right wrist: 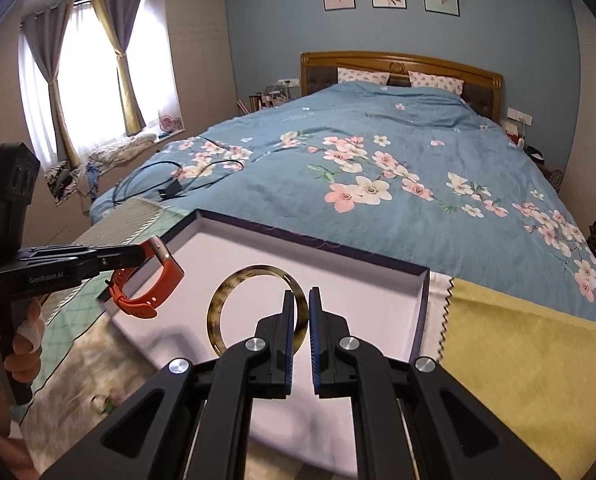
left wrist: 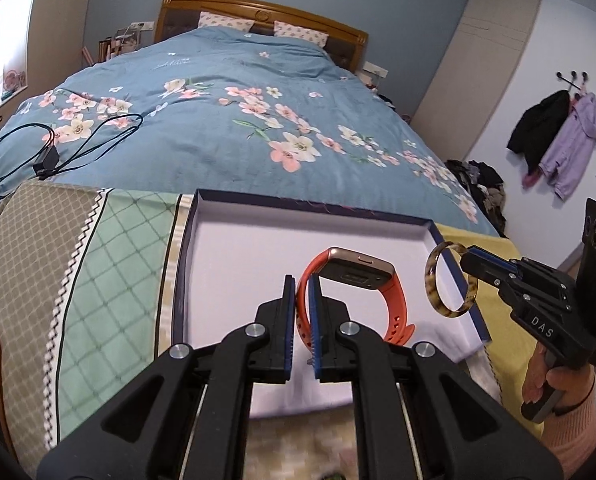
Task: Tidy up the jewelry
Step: 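Carry watch and bangle into the white box and open both grippers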
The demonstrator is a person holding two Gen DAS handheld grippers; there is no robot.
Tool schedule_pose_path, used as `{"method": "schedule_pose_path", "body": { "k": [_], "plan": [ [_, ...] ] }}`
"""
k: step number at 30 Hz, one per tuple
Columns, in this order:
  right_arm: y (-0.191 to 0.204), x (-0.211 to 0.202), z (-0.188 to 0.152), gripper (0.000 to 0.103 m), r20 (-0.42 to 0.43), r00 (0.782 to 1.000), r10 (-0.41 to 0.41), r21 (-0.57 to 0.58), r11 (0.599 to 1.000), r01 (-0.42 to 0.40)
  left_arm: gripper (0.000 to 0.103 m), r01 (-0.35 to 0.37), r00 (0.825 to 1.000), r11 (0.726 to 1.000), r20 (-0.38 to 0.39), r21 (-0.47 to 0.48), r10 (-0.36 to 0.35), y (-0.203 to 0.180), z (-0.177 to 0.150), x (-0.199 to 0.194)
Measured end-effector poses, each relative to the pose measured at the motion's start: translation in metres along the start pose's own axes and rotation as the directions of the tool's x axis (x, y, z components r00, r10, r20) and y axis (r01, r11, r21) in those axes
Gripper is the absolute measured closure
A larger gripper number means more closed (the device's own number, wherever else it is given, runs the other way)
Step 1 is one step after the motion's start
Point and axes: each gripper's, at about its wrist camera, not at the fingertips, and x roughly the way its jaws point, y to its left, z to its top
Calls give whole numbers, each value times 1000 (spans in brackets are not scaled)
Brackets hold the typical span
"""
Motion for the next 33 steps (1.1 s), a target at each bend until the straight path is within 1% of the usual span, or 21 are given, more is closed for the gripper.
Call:
{"method": "schedule_pose_path", "body": {
  "k": [4,10,12,21,29,31,32,33],
  "plan": [
    [-5,24,11,97,-33,999,-13,8,1000,13,96,-29,999,999,-23,-31,28,8,15,26],
    [-13,55,21,97,-93,995,-26,28,999,29,96,-73,996,996,-62,-46,70,18,28,62],
    [-13,62,22,97,-109,993,-41,15,999,43,96,-80,995,995,-69,-51,76,19,30,70],
    [-19,95,29,97,-199,977,-79,30,996,87,96,-115,987,990,-118,-80,105,25,47,106],
    [-29,113,29,96,-266,960,-89,87,989,116,95,-135,979,986,-170,-103,116,28,50,126],
    [-30,111,30,94,-255,962,-94,97,988,122,95,-129,978,985,-179,-112,108,31,50,128],
    [-30,108,31,85,-242,964,-109,93,987,135,92,-125,978,985,-183,-117,103,32,50,129],
    [-30,104,32,78,-223,968,-116,92,986,139,87,-124,978,985,-182,-117,101,32,50,128]
  ]
}}
